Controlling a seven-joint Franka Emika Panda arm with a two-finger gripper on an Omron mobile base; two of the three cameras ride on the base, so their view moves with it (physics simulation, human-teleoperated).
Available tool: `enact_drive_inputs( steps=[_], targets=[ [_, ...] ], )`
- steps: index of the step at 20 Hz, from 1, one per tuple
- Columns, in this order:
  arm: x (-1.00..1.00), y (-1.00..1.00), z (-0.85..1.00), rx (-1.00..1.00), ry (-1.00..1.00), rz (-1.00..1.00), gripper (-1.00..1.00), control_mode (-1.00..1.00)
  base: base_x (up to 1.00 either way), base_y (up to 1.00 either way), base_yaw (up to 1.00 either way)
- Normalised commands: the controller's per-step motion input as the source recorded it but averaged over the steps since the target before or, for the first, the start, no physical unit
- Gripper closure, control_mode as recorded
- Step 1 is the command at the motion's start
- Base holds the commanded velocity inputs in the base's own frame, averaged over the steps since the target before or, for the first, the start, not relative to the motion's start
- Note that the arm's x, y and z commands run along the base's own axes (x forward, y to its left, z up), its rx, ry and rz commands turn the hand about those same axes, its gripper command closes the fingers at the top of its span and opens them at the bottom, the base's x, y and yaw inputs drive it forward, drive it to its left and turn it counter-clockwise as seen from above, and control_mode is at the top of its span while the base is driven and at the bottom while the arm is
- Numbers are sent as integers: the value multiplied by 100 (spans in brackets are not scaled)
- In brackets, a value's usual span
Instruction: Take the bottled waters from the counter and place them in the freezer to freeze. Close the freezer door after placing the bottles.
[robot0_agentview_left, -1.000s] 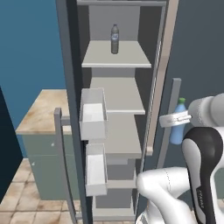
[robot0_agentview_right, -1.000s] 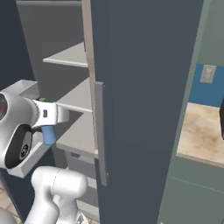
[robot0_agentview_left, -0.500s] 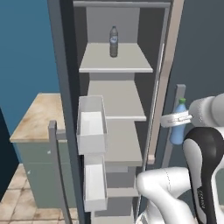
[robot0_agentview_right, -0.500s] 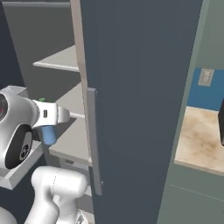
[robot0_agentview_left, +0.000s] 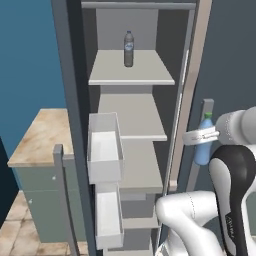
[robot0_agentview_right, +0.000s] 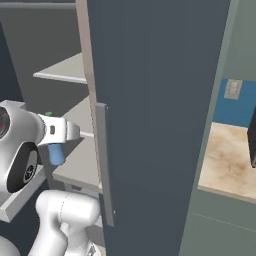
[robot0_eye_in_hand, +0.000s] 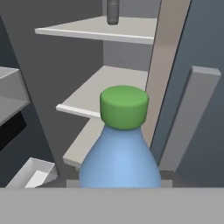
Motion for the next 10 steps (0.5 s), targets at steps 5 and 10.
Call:
enact_drive_inputs(
  steps=[5, 10],
  targets=[
    [0, 0, 0, 0, 0, 0, 100, 100, 32, 36, -2],
    [0, 0, 0, 0, 0, 0, 100, 100, 35, 38, -2]
  ],
)
